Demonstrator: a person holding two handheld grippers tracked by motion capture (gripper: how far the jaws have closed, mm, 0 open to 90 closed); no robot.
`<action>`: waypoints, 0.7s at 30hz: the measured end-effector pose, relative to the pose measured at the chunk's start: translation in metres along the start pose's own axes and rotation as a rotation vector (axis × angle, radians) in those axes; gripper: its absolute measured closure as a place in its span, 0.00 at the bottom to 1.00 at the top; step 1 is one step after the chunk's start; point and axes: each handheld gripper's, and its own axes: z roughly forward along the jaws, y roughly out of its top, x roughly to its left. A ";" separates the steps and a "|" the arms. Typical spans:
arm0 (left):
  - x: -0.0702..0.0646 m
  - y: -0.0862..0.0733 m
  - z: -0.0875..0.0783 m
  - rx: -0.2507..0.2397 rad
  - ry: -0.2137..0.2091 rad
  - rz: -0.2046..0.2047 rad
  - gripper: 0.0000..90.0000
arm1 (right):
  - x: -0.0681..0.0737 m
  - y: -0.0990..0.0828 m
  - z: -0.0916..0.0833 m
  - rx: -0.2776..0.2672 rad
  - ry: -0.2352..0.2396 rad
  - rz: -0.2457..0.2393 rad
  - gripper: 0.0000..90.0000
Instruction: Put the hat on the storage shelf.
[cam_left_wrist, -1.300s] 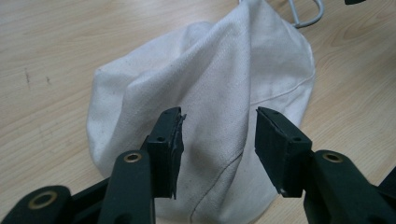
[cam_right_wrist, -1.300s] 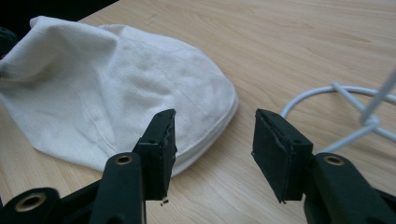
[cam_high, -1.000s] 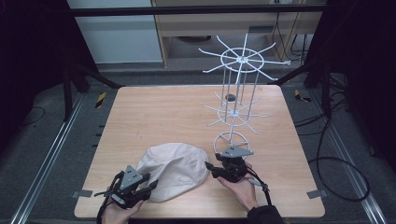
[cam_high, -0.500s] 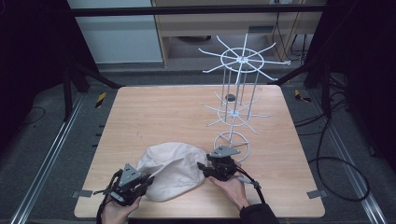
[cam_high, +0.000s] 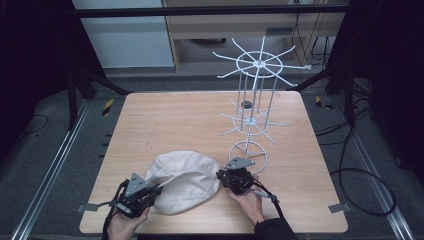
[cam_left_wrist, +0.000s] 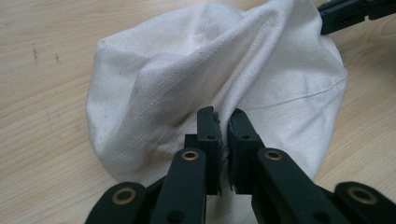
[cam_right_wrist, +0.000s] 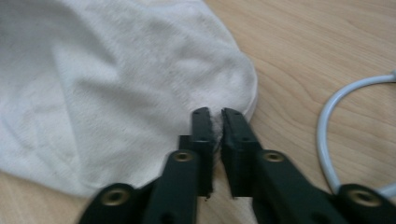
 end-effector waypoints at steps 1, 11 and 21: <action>0.000 0.000 0.000 -0.002 0.002 -0.002 0.95 | 0.001 0.000 0.000 0.001 -0.001 -0.008 0.97; 0.012 0.005 0.000 -0.031 0.036 -0.023 0.95 | 0.005 0.003 -0.009 0.008 0.043 -0.030 0.99; 0.026 0.012 0.010 -0.049 0.062 -0.025 0.96 | 0.023 0.002 -0.012 0.021 0.108 -0.082 1.00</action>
